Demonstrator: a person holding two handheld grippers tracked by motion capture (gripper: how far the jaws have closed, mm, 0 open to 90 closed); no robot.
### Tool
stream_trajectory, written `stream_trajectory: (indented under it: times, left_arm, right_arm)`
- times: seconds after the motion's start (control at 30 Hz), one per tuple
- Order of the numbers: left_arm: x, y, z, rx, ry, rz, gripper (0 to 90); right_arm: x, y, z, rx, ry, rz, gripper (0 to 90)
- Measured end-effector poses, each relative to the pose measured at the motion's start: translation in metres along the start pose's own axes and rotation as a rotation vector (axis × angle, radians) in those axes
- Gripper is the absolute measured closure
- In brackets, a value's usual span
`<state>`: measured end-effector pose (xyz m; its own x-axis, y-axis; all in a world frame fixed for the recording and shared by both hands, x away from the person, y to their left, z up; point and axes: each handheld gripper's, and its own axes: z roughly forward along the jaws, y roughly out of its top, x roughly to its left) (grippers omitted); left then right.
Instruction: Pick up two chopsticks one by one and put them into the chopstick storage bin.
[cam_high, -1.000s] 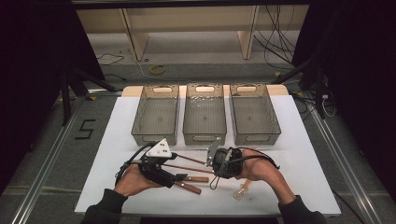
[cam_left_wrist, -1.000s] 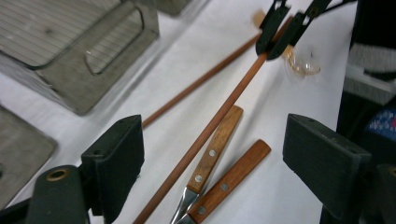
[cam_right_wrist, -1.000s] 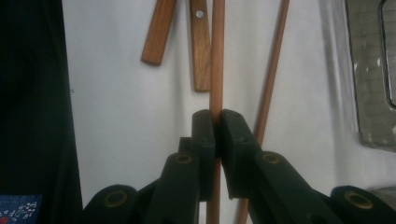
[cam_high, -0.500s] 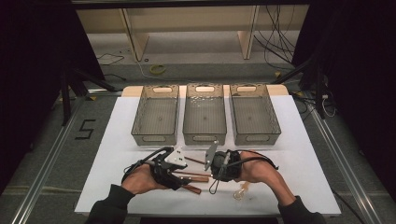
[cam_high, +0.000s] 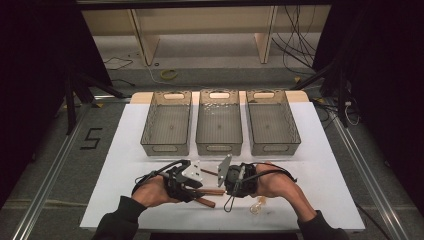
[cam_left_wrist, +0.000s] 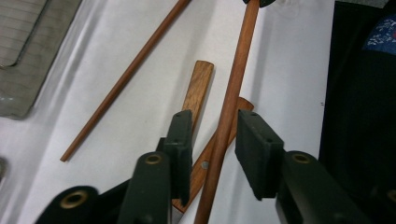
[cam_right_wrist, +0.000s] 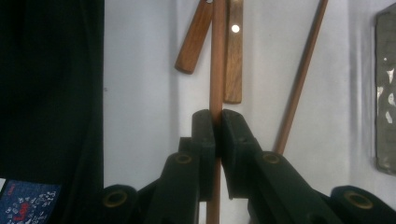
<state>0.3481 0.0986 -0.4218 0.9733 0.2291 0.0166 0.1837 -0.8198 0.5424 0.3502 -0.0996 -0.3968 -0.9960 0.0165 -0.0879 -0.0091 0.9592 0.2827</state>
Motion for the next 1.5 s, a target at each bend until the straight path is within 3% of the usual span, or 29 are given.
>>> stream_trajectory:
  times: [0.2,0.4,0.53,0.57,0.6,0.63,0.7,0.77,0.97,1.1,1.27,1.5]
  left_arm:
    - [-0.002,0.000,0.001,0.000,-0.014,0.029,77.6]
    - [-0.006,-0.001,0.002,0.000,-0.054,0.063,82.5]
    - [-0.007,-0.001,0.002,-0.007,-0.033,0.060,84.2]
    - [-0.006,-0.002,0.001,-0.006,-0.035,0.056,84.2]
    - [-0.005,-0.002,0.000,-0.008,-0.030,0.053,84.3]
    - [-0.003,-0.003,-0.001,-0.005,-0.023,0.049,84.3]
    - [0.000,-0.005,-0.003,-0.004,-0.008,0.032,84.3]
    - [0.004,-0.008,-0.006,-0.018,0.001,0.010,84.4]
    - [0.014,-0.014,-0.016,-0.051,0.055,-0.072,84.4]
    - [0.022,-0.018,-0.024,-0.080,0.108,-0.135,84.5]
    - [0.033,-0.025,-0.034,-0.131,0.146,-0.218,84.4]
    - [0.050,-0.033,-0.044,-0.188,0.190,-0.301,84.4]
  right_arm:
    - [0.001,-0.001,0.000,-0.008,-0.005,-0.023,84.7]
    - [0.001,-0.003,-0.002,-0.008,-0.003,-0.041,83.1]
    - [-0.003,-0.006,-0.006,-0.028,-0.031,0.001,73.5]
    - [-0.005,-0.007,-0.009,-0.039,-0.046,0.024,70.7]
    - [-0.009,-0.011,-0.016,-0.083,-0.064,0.063,63.0]
    - [-0.009,-0.011,-0.016,-0.083,-0.064,0.063,63.0]
    - [-0.013,-0.015,-0.024,-0.150,-0.082,0.127,57.6]
    - [-0.016,-0.019,-0.030,-0.188,-0.097,0.159,51.7]
    - [-0.025,-0.034,-0.034,-0.267,-0.111,0.306,41.9]
    - [-0.030,-0.044,-0.037,-0.317,-0.115,0.364,39.2]
    - [-0.031,-0.057,-0.032,-0.313,-0.130,0.431,36.1]
    - [-0.028,-0.068,-0.018,-0.295,-0.135,0.480,33.7]
